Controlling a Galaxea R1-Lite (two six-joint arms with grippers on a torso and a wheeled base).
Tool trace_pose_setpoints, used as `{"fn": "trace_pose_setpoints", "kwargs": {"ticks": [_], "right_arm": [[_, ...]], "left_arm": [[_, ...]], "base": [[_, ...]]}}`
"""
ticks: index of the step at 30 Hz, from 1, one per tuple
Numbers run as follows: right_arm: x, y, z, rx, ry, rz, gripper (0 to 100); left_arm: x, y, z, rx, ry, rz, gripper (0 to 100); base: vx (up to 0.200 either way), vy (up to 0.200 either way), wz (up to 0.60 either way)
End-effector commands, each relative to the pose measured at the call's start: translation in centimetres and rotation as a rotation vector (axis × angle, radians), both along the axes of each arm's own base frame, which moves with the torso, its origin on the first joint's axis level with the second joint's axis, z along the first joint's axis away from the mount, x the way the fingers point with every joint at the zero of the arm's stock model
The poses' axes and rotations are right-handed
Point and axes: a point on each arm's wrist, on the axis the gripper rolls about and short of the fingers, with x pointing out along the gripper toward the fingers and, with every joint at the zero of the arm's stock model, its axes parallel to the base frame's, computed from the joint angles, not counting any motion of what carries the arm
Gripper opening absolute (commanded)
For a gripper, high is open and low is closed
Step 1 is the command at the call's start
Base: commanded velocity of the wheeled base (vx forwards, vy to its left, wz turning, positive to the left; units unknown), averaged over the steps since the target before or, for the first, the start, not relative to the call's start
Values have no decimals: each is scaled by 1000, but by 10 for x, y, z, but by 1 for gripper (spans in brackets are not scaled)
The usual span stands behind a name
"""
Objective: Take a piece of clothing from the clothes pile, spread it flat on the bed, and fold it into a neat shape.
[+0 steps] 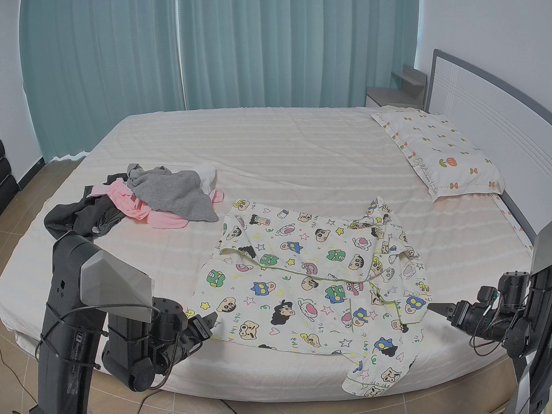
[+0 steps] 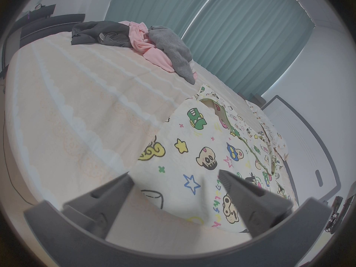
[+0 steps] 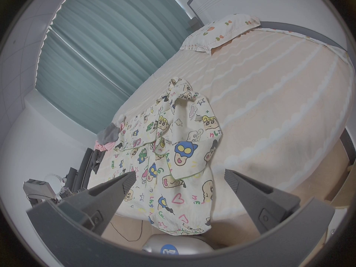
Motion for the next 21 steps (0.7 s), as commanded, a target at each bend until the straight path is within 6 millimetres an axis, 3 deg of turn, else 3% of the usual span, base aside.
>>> {"fn": "trace_pose_setpoints", "kwargs": {"ticks": [1, 21], "right_arm": [[-6, 4, -13, -19, 78, 36, 100], [-23, 13, -50, -282, 173, 422, 100]], "left_arm": [[-2, -1, -3, 13, 9, 6, 0], [5, 4, 2, 73, -58, 147, 0]], "base": [[0, 0, 0], [0, 0, 0]]}}
